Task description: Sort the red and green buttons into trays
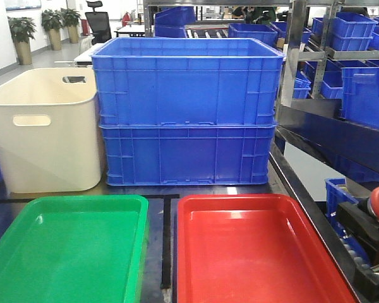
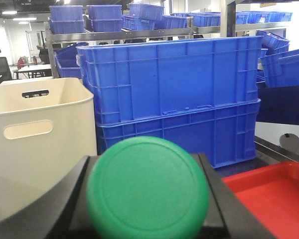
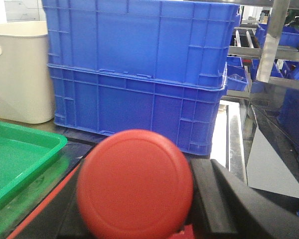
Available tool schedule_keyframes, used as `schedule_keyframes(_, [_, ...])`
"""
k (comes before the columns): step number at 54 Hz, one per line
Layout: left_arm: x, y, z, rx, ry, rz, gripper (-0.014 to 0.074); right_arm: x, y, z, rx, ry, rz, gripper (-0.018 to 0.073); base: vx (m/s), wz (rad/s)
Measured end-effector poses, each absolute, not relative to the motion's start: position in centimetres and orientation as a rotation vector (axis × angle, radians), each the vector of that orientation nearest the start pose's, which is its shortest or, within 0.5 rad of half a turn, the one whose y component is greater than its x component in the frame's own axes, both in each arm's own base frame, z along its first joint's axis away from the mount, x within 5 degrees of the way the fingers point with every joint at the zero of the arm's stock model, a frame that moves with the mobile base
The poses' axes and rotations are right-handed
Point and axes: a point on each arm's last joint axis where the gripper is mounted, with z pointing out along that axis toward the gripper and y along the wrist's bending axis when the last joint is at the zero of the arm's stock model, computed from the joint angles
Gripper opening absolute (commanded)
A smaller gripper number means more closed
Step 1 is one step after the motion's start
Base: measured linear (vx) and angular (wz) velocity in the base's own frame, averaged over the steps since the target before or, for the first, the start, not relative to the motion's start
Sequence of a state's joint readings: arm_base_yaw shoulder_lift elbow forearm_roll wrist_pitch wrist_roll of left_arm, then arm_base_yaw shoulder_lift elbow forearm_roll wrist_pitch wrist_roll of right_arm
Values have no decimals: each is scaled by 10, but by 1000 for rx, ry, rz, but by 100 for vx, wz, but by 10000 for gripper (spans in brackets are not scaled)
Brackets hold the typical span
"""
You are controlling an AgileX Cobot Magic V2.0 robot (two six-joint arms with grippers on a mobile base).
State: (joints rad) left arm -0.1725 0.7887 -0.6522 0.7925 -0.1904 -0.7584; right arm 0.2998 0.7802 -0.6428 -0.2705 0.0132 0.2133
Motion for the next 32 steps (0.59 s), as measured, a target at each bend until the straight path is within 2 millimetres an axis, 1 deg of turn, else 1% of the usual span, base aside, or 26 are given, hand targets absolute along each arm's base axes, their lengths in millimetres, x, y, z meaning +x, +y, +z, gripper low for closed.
schedule_keyframes(32, [165, -41, 368, 256, 1468, -220, -3, 161, 50, 353, -288, 1612, 183, -9, 11, 2])
